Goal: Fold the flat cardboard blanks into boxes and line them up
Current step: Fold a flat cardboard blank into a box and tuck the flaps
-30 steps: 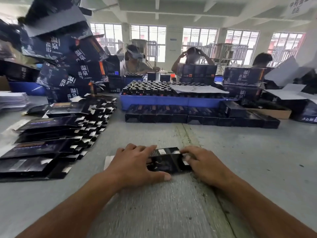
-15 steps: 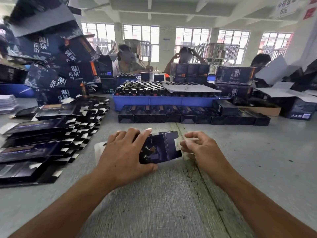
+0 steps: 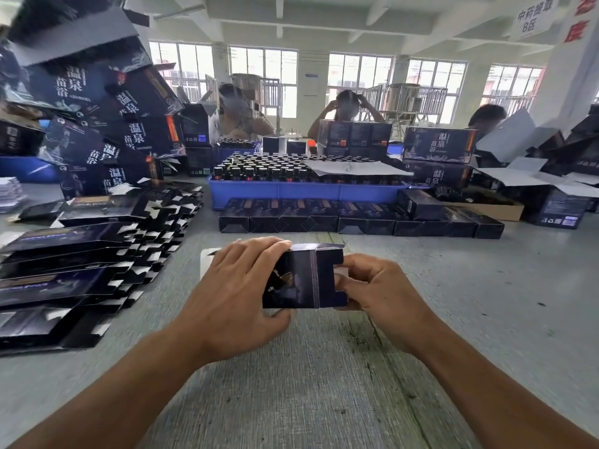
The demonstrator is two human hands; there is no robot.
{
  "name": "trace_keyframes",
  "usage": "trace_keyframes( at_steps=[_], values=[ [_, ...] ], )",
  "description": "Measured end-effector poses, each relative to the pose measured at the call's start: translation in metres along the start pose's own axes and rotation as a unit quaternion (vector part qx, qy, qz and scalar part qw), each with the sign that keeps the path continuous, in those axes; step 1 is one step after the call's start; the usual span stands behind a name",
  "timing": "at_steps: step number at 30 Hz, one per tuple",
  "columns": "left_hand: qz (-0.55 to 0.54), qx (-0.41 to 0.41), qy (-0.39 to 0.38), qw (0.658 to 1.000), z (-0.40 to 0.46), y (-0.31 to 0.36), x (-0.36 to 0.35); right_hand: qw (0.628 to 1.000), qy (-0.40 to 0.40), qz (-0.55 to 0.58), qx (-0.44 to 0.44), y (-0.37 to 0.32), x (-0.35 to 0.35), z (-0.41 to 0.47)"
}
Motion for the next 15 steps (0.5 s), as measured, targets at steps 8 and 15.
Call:
trace_keyframes(
  at_steps=[8, 15],
  values=[
    [0.009, -0.047, -0.002, 0.999, -0.002, 0.014, -0.007, 0.995, 0.052, -0.075, 0.035, -0.009, 0.007, 0.000],
    [0.063, -0.096, 0.007, 0.993, -0.001, 0.026, -0.007, 0.994, 0.056, -0.086, 0.043, -0.012, 0.005, -0.002]
  ],
)
Point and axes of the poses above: each hand's wrist, its own z-axis towards the middle knuckle, its own x-axis out of the back of the hand, y = z × x, the point moved 10 cm from there along z, towards the middle knuckle, and after that the axes turned 13 degrees about -z, right-handed, at the moved point
